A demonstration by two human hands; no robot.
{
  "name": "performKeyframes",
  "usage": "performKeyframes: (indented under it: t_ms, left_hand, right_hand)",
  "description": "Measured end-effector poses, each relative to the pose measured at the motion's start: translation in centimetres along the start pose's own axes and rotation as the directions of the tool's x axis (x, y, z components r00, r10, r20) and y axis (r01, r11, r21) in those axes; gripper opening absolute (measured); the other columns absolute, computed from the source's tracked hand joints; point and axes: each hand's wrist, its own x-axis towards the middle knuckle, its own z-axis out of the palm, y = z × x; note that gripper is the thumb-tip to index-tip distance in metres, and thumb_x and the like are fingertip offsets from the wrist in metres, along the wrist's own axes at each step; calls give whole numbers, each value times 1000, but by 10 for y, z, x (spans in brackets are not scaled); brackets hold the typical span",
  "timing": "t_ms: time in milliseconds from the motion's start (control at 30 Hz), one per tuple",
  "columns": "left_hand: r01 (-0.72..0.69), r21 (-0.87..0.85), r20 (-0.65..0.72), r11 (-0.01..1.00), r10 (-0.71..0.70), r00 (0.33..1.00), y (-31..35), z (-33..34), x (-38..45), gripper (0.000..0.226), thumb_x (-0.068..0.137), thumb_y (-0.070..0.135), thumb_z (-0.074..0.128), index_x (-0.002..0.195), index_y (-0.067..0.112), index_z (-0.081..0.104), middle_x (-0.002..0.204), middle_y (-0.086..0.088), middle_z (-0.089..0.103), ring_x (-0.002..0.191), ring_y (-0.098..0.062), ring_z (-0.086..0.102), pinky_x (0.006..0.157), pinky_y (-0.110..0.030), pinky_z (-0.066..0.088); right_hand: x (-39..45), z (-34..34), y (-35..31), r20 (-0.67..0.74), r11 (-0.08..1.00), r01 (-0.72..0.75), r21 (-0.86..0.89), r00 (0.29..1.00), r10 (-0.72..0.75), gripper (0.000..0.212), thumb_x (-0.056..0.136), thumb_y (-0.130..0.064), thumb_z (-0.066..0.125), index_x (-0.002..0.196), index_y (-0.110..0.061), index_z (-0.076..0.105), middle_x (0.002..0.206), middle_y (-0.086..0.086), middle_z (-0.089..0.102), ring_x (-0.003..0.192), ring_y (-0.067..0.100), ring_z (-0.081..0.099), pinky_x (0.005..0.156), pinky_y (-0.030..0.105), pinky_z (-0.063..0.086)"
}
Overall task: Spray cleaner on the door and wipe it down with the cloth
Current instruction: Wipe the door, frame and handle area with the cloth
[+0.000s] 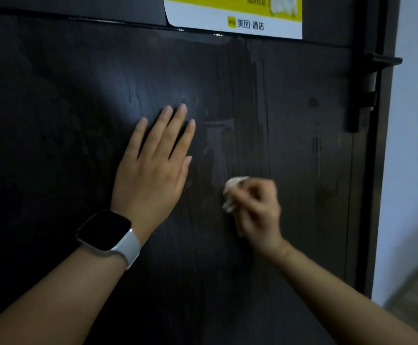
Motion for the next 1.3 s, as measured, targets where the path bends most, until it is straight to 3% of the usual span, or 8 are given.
performKeyframes:
  t_ms: [133,233,333,467,567,767,1033,1300]
  left_hand:
    - [25,40,3,999,-26,1000,3,6,-1,55,106,34,20,154,9,10,162,-12,3,150,-27,4,120,-48,4]
    - [41,32,-7,999,-41,999,3,6,-2,55,106,33,21,154,9,11,162,-12,6,150,-27,6,120,-48,7]
    - [34,25,-8,999,-34,999,3,6,-2,55,105,31,21,154,8,10,162,-12,6,150,-27,6,120,-48,7]
    - [37,43,-11,998,-36,999,3,7,-1,56,104,31,21,154,8,11,162,-13,8,149,-27,8,120,-48,6]
    - [29,55,-14,998,-28,1000,4,7,-1,57,104,32,19,154,8,9,162,-13,7,149,-27,7,120,-48,6]
    - [31,54,-22,998,-30,999,4,7,0,57,104,32,20,154,7,10,162,-13,7,149,-27,7,120,-49,8]
    - [36,28,-28,999,-36,999,4,9,-1,58,103,32,20,154,7,8,162,-13,6,149,-27,6,120,-49,8]
    - [48,9,-12,999,-48,999,4,6,-2,57,104,32,22,154,8,11,162,-12,10,149,-26,10,120,-47,8]
  right_hand:
    - [43,15,-5,-285,938,-345,22,897,337,35,86,8,59,115,-8,69,99,8,50,92,27,53,80,31,48]
    - [23,28,-38,-45,1000,4,22,999,-3,30,91,1,56,118,-6,67,107,7,47,96,27,54,80,36,49]
    - [19,2,-25,277,945,325,33,906,-321,35,90,-2,55,122,-12,63,105,4,47,91,23,49,82,30,40]
    - [71,-13,8,4,997,25,-73,1000,-25,24,90,-2,58,110,-8,71,101,8,53,93,27,54,78,43,49]
    - [106,10,-8,-207,970,-240,21,949,239,26,88,-1,62,110,-9,72,97,8,53,93,27,54,81,41,50]
    - [60,0,-20,230,961,275,-34,938,-260,33,85,4,62,115,-7,70,98,12,54,91,25,49,82,27,40]
    - [128,17,-29,-78,994,9,-113,997,-18,26,87,-2,64,111,-10,71,97,12,56,89,24,51,76,27,44]
    - [-5,4,-44,215,995,83,-56,974,-69,32,89,-5,58,119,-13,68,105,3,49,95,21,50,83,25,41]
